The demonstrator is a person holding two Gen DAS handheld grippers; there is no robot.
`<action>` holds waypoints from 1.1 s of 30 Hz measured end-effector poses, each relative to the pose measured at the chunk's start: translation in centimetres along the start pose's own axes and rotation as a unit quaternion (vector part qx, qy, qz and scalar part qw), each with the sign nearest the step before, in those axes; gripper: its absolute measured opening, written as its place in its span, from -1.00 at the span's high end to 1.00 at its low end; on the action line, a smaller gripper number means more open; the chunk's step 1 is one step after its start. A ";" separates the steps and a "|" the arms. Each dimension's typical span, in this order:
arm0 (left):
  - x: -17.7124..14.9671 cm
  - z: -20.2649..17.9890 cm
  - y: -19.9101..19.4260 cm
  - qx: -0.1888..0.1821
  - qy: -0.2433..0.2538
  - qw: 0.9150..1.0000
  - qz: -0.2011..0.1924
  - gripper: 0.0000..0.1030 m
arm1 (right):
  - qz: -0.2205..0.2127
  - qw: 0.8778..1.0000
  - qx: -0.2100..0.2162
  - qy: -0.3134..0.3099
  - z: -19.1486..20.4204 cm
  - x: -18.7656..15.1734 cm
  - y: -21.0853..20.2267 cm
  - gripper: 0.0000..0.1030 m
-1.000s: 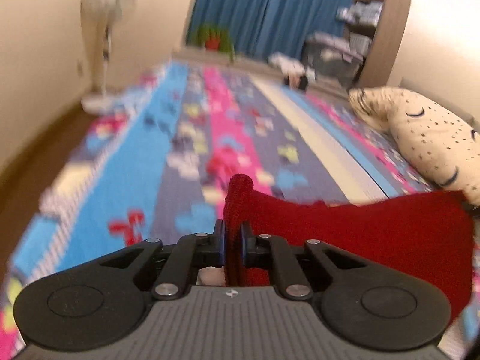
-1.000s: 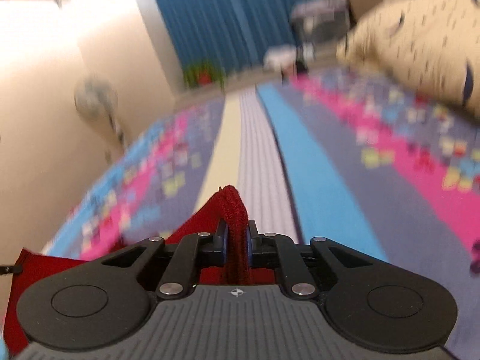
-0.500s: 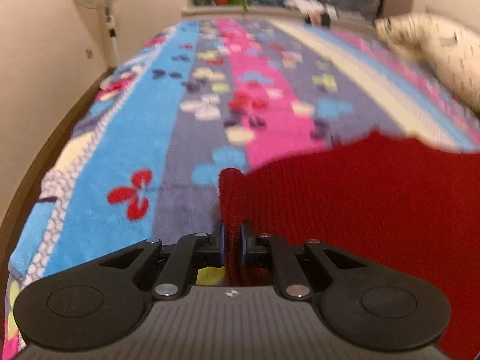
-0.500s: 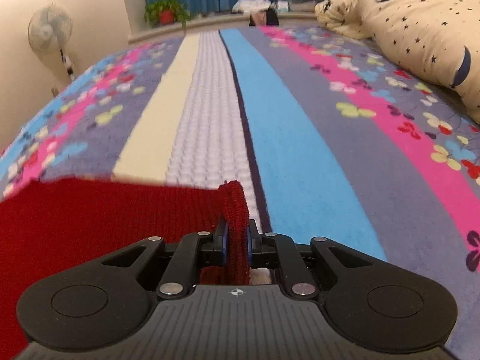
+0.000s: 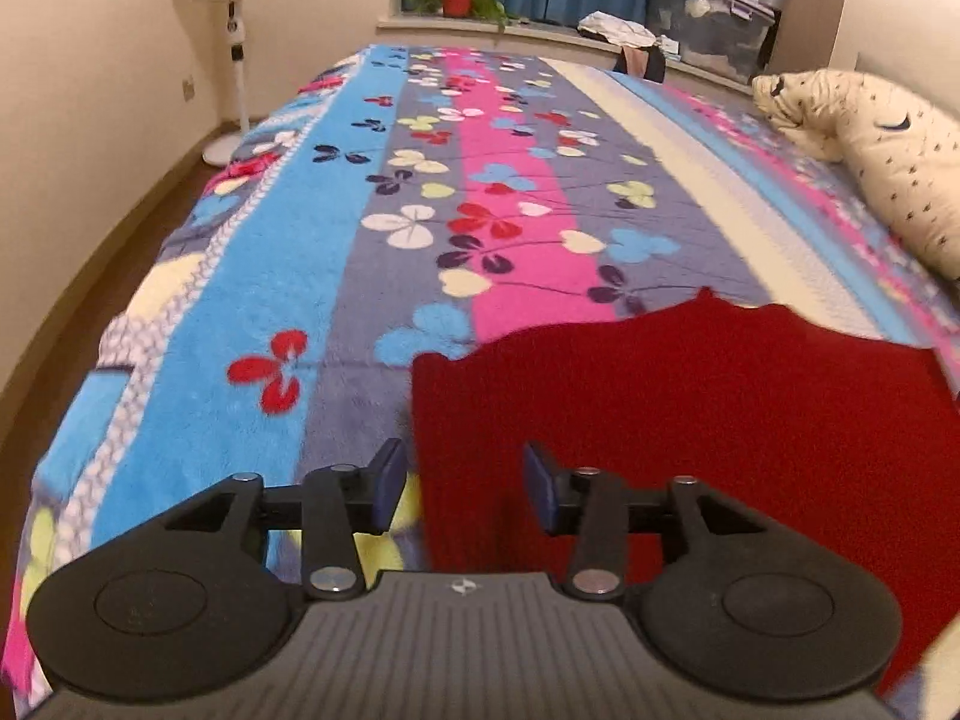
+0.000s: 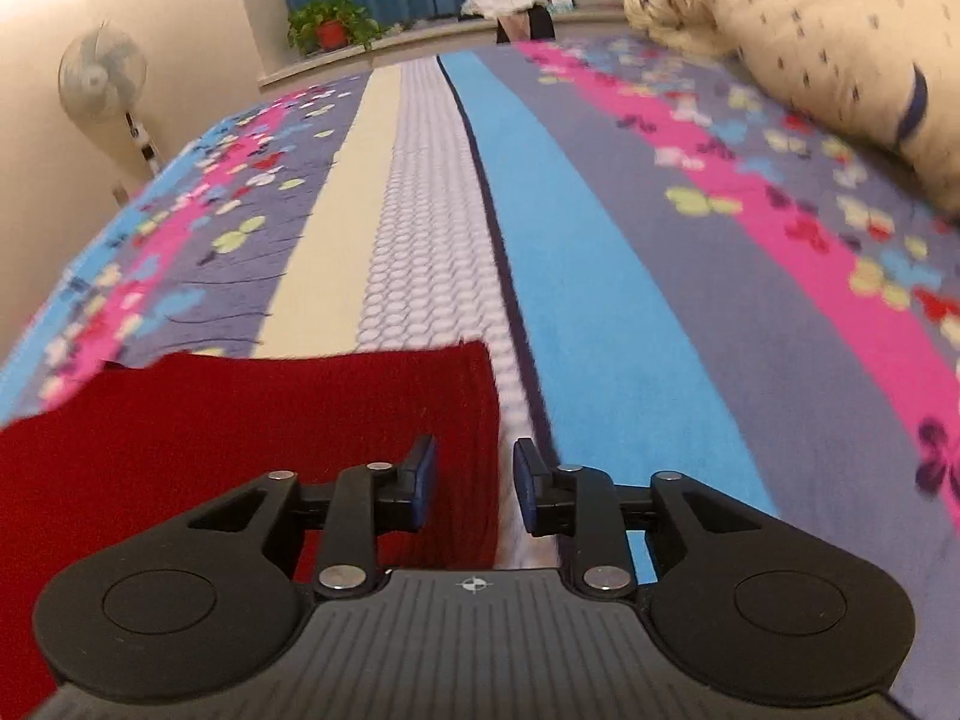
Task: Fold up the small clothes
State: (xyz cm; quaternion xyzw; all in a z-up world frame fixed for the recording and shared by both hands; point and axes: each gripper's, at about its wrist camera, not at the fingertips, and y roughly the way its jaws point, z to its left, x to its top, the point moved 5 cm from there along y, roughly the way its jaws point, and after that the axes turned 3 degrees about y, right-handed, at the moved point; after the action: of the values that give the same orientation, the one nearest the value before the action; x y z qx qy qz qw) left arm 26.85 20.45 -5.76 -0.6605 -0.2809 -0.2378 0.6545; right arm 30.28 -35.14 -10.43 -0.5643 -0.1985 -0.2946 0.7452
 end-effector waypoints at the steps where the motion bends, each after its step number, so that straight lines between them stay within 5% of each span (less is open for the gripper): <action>1: -0.3 -0.2 -0.8 -0.005 -0.003 1.000 0.012 -0.05 | 0.011 1.000 0.007 0.009 -0.1 -0.3 -0.8 0.29; 7: -4.6 -0.9 -4.3 -0.030 -0.050 0.994 0.097 -0.05 | 0.065 0.996 0.030 0.048 -0.3 -4.4 -5.0 0.07; 11: -7.4 -1.3 -4.9 0.010 -0.051 0.992 0.115 -0.05 | 0.084 0.995 0.019 0.045 -0.5 -6.8 -6.3 0.04; 30: -8.2 -1.2 -4.2 0.006 -0.053 0.991 0.126 -0.04 | 0.152 0.988 0.035 0.013 0.5 -9.4 -4.9 0.03; 33: -8.4 -1.1 -4.1 -0.021 -0.069 0.989 0.132 0.37 | 0.153 0.987 0.039 0.014 0.4 -9.4 -5.0 0.09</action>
State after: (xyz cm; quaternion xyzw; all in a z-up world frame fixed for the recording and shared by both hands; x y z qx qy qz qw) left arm 17.97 18.82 -8.52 -0.7204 -0.2306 -0.1085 0.6451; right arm 19.96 -33.66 -12.61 -0.5542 -0.1109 -0.1771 0.8058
